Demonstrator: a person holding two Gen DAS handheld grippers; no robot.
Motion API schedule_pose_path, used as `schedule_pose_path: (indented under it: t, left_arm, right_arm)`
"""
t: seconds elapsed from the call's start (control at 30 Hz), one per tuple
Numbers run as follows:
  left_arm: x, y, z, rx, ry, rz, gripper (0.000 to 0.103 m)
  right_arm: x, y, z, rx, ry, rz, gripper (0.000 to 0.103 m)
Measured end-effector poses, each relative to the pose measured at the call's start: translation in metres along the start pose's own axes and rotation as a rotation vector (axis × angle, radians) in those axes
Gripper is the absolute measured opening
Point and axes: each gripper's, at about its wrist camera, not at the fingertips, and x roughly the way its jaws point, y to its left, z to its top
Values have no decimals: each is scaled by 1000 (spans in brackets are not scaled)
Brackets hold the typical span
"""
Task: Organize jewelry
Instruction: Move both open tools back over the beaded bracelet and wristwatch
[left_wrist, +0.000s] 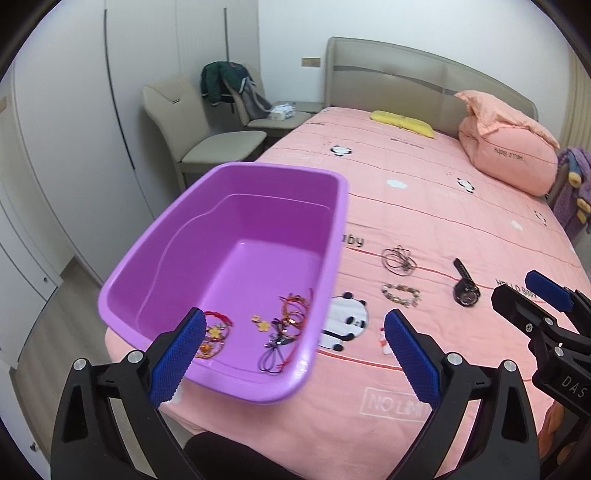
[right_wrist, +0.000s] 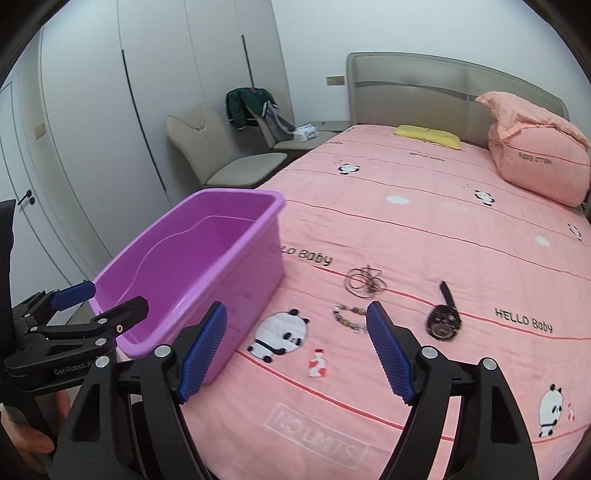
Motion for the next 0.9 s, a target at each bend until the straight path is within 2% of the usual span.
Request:
schedule_pose_path:
  t: [0.5,0.67,0.9]
  left_arm:
    - [8,-99,-22,99,11,-110,97]
    - [30,-123,-34,98,43,-143,97]
    - [80,-143,-44,109,112,-133,97]
  right_arm:
    - [-41,-107,-49,146,-18,-135,79]
    - [-30,-153,-73,235,27,-174,79]
    - [5,-195,-99,300,95,-201,79]
